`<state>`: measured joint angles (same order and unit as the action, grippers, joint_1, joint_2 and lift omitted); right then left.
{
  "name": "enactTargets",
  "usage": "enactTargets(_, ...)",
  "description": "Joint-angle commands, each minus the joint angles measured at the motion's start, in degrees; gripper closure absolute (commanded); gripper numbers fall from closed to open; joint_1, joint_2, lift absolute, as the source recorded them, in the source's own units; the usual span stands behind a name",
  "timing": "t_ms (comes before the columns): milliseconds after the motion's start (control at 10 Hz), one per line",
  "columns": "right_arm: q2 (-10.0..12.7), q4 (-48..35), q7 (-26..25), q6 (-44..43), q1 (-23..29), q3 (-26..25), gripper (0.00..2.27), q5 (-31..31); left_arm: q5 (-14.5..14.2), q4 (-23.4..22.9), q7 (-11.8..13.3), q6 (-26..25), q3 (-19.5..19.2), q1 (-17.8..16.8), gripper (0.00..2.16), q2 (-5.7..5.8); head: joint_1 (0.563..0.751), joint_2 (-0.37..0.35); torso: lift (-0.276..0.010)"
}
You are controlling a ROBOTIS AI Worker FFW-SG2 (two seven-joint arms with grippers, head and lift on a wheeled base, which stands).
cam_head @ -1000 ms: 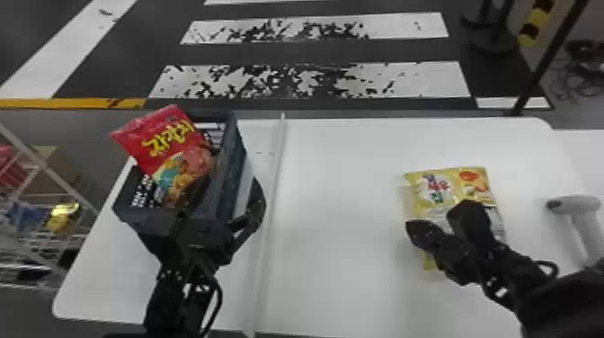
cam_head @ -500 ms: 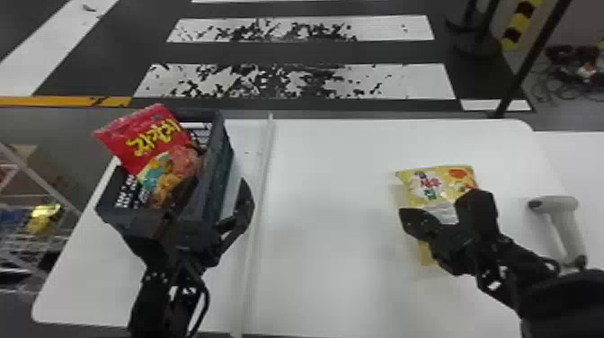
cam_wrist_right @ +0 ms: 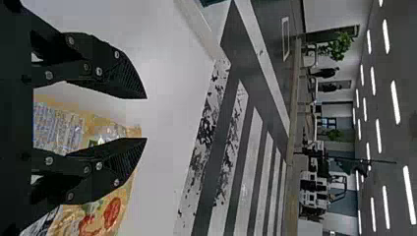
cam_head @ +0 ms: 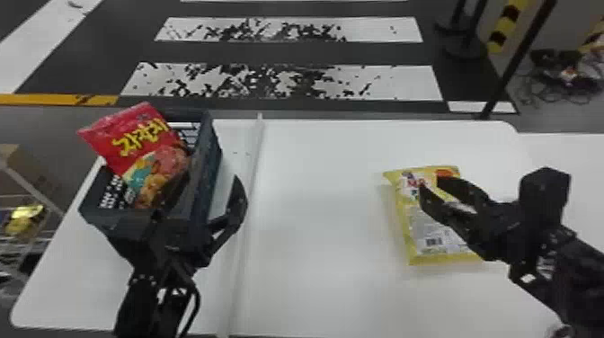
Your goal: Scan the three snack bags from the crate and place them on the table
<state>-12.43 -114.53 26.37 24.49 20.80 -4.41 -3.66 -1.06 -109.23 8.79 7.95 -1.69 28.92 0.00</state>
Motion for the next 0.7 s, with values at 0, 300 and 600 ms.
enactTargets(0, 0.57, -2.01, 0.00, 3.60, 1.00, -5.25, 0.04, -1.00, 0.01, -0.02, 0.00, 0.00, 0.28, 0.00, 0.09, -0.15, 0.695, -0.002, -0.062)
enactTargets(300, 0.66, -0.61, 0.00, 6.06, 1.18, -14.22, 0.06, -1.08, 0.01, -0.02, 0.00, 0.00, 0.63, 0.00, 0.09, -0.15, 0.695, -0.108, -0.062)
enactTargets(600, -2.60, 6.69, 0.00, 7.29, -1.02, -18.26, 0.04, -0.29, 0.27, 0.15, -0.17, -0.18, 1.51, -0.44, 0.09, -0.15, 0.695, -0.235, -0.062)
